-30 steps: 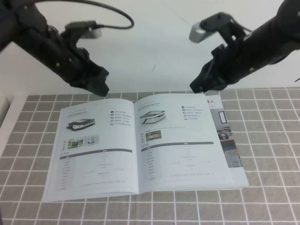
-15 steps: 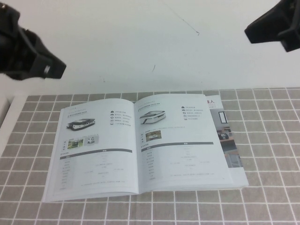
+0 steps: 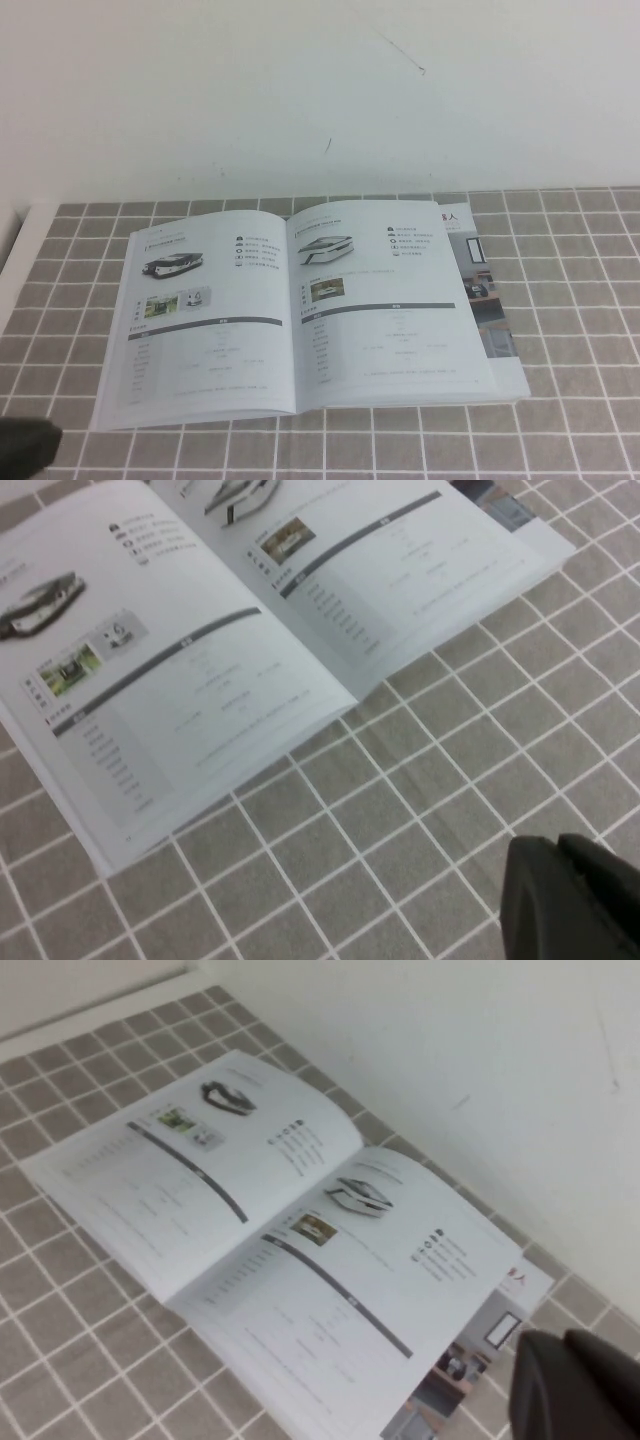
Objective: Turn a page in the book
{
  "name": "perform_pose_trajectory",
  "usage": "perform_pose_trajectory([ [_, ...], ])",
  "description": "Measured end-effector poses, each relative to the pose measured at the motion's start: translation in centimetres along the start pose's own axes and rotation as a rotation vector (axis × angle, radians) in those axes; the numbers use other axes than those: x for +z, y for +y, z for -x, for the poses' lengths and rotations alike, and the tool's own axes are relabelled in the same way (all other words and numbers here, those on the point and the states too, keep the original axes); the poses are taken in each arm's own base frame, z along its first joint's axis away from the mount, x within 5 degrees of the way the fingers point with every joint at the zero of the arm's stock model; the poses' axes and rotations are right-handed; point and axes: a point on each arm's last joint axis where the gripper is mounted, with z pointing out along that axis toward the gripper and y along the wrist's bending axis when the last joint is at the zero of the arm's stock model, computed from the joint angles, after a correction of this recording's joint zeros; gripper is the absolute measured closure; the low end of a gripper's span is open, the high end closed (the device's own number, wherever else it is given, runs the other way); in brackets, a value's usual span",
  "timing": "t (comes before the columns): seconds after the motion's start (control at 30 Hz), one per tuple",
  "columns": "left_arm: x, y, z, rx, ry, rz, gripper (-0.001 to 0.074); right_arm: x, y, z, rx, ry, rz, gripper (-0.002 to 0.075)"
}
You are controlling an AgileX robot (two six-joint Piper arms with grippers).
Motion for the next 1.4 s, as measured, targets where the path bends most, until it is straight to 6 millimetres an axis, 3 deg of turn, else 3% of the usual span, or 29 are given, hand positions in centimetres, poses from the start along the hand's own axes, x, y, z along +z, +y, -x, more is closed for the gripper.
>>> perform_pose_trajectory([
  [0.17,-0.7,-1.3,-4.7,-0.007,-0.095,0.032,0.0739,-2.8,2.3,-4.9,0.013,-0.169,-0.133,0.0726],
  [0.23,-0.5,-1.3,-5.8,-0.009,-0.171,0.062,0.0739,-2.9,2.9,-6.9,0.026,-0.224,-0.177,0.0726],
  [0.37,1.0,-0.3,-6.7,-0.037,-0.309,0.137,0.0739,-1.0,3.5,-11.4,0.061,-0.26,-0.243,0.0726],
  [0.5,2.6,1.0,-7.1,-0.073,-0.42,0.211,0.0739,1.1,3.5,-14.2,0.084,-0.266,-0.298,0.0726],
  [0.73,4.6,2.4,-8.3,-0.114,-0.498,0.288,0.0739,3.2,3.9,-17.8,0.112,-0.207,-0.311,0.0727],
  [1.1,6.7,2.4,-10.9,-0.144,-0.347,0.243,0.0739,5.2,5.4,-22.6,0.142,-0.038,-0.247,0.0727],
  [1.4,7.4,1.9,-12.4,-0.142,-0.205,0.191,0.0739,5.8,6.4,-24.8,0.16,0.078,-0.18,0.0727],
])
